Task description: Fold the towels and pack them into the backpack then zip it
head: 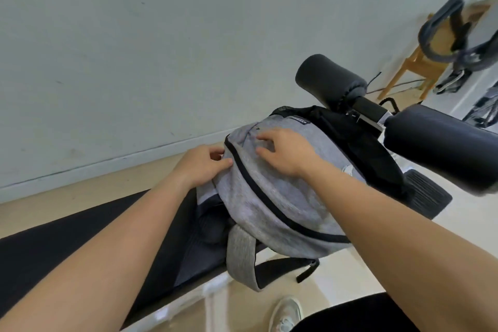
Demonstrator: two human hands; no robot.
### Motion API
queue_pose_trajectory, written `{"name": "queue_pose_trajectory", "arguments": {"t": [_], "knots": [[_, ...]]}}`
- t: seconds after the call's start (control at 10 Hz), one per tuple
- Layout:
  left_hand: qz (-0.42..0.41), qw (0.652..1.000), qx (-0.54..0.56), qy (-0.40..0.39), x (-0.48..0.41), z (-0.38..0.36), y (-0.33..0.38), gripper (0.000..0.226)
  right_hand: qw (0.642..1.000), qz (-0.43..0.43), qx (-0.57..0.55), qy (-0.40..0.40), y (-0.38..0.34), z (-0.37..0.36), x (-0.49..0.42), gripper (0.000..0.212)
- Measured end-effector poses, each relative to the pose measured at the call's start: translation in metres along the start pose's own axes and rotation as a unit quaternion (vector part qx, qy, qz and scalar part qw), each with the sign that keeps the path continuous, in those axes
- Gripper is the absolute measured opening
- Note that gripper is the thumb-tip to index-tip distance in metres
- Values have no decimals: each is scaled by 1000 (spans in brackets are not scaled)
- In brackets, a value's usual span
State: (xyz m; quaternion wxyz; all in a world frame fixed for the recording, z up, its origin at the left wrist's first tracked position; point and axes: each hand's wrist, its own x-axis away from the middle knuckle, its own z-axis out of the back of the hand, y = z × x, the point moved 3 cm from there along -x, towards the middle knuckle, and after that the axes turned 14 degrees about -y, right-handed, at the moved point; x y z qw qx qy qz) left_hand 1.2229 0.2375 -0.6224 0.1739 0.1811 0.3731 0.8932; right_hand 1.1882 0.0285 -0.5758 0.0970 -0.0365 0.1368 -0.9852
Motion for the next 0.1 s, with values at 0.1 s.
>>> {"name": "queue_pose_trajectory", "arguments": {"t": [0.1], "knots": [[51,997,-52,37,25,6,22,55,994,-91,62,-10,10,22,25,49]]}}
